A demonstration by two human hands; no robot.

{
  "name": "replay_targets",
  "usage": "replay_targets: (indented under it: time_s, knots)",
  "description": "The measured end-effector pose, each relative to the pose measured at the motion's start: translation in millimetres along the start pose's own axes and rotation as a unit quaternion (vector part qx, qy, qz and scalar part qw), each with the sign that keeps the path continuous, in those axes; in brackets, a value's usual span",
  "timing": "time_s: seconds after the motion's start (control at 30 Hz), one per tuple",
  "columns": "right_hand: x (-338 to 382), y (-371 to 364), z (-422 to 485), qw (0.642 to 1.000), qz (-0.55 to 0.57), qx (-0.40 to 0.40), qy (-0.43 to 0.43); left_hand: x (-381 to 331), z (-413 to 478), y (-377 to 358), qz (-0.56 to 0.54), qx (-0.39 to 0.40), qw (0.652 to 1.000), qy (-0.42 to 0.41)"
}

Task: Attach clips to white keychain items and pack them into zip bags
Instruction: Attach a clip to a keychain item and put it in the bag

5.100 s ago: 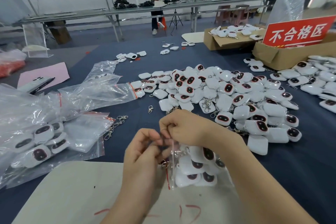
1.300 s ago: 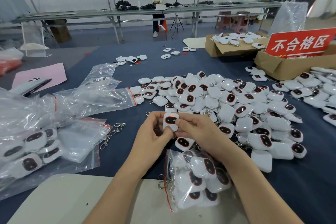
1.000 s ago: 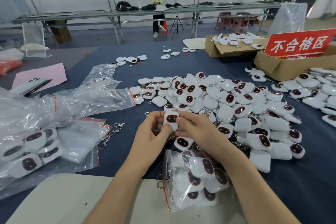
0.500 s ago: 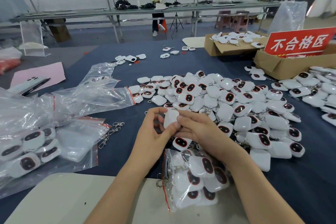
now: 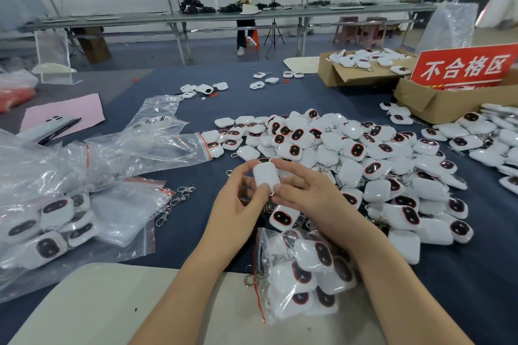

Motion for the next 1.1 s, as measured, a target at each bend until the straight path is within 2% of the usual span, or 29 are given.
replay_targets:
  time_s: [0.2,0.37,0.67,1.1]
  knots:
    - [2.7,3.1,-2.6,1.0,0.002,-0.019,0.008,4.9,1.7,-2.4,-0.019,0.026,0.999,-0.002]
    - [2.6,2.8,-3.8,0.999,0.023,-0.036,0.008,3.3,0.5,2.8,-0.002,0.011,1.0,-0.021]
    - [2.7,6.3,-5.7,0.995,0.055,-0.085,0.0,3.2,1.2,4.5,-0.04,-0.009,0.999,-0.017]
    - [1.7,4.5,-2.7,0.994,0.074,-0.075,0.013,0.3,0.5,3.3,-0.035,-0.007,0.999,-0.018]
Point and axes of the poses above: each hand's wrist, its own z-axis towards the middle knuckle, its own y-axis out of the back of the hand, x = y × z, the point moved 8 cm from there along z, towards the middle knuckle, and after that the axes turned 15 degrees about x, right-handed, at the moved point
